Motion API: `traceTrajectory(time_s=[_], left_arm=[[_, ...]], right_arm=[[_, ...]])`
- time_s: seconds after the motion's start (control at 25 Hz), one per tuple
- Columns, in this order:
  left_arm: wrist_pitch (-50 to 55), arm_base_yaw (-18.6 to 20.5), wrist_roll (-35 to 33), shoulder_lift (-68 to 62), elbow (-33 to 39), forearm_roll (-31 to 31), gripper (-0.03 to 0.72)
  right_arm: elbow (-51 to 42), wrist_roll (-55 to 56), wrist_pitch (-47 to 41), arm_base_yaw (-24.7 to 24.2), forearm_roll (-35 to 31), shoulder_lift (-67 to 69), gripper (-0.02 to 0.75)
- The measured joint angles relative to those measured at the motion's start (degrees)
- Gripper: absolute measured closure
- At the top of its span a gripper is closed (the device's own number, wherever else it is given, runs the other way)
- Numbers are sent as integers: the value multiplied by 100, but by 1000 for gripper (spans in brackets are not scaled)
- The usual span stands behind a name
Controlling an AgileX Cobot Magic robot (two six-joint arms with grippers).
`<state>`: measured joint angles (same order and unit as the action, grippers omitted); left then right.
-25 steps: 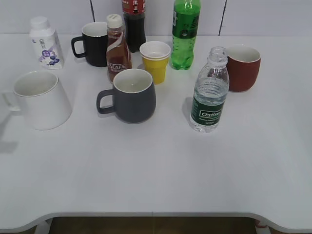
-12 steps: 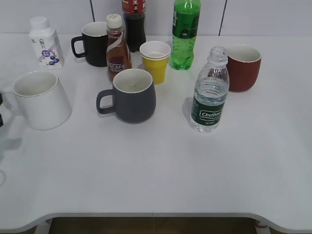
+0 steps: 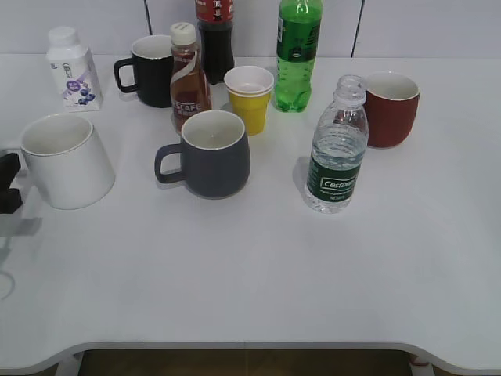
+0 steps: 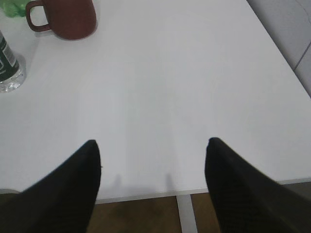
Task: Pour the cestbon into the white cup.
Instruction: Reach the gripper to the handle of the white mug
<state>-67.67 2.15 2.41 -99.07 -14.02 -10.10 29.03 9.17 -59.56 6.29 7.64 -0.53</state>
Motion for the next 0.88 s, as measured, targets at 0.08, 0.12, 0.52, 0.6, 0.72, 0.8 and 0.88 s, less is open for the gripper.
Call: traceTrajectory(time_s=[0.08,0.12,0.52,0.6,0.72,0.8,0.88], left_arm=[[0,0,-7,-87,-68,6,340],[-5,0,-12,-135,-101,6,340],[19,0,-30,-699,-770,-44,511],[43,0,-56,-699,-783,-141,617],[51,4,-87,-662,-787,-190,650],[121,4,-111,-554,-773,-240,650],[148,4,-128,-441,-766,-295,650]], right_arm=[[0,0,0,0,0,0,235],[0,0,0,0,0,0,235],[0,0,5,0,0,0,235],[0,0,5,0,0,0,235],[63,-72,285,0,-6,24,235],[109,-475,1148,0,-46,181,236],[115,-997,2426,0,-160,496,236]])
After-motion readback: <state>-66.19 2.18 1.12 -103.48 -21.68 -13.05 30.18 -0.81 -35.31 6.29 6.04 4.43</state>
